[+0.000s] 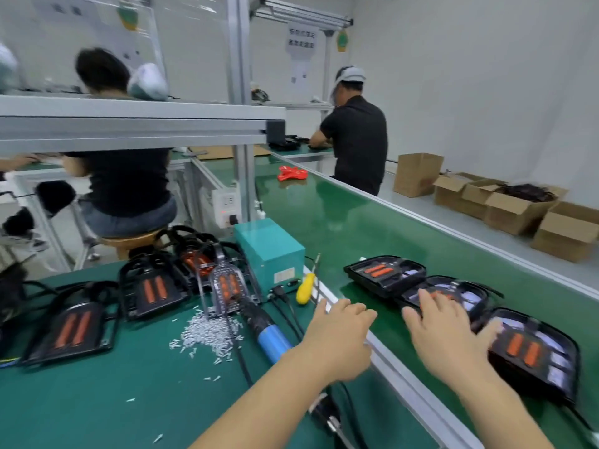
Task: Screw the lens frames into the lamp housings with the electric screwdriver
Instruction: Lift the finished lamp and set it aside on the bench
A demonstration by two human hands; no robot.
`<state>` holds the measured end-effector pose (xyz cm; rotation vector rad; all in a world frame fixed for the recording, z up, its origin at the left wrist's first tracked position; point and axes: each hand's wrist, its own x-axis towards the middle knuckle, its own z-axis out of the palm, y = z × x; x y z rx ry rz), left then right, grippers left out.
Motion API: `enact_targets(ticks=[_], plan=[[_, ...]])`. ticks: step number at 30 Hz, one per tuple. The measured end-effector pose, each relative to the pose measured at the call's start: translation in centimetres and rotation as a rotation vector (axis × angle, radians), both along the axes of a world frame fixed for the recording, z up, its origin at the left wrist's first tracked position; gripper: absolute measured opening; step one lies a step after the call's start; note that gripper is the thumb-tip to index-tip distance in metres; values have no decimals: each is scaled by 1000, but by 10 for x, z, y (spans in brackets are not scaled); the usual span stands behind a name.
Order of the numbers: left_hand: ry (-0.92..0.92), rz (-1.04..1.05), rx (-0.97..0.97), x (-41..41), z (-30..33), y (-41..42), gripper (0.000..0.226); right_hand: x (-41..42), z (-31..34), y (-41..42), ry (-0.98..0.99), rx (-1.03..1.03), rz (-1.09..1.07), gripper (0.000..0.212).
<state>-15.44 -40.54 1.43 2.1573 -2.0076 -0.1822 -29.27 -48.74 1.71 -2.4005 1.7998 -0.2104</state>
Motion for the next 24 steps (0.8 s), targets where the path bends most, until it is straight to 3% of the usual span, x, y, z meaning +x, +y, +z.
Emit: enact_targets(ticks=[8, 12, 18, 24], plan=[[-6, 360, -352, 101, 10, 147, 43, 127, -13, 117, 48, 21, 643, 55], [-27, 616, -526, 146, 13, 229, 37, 177, -21, 169, 68, 27, 855, 57], [-180, 886, -568, 193, 8, 302, 46, 217, -28, 209, 130, 76, 956, 59], [-326, 1046, -558, 226, 19, 331, 71, 230, -20, 224, 161, 86, 1015, 60]])
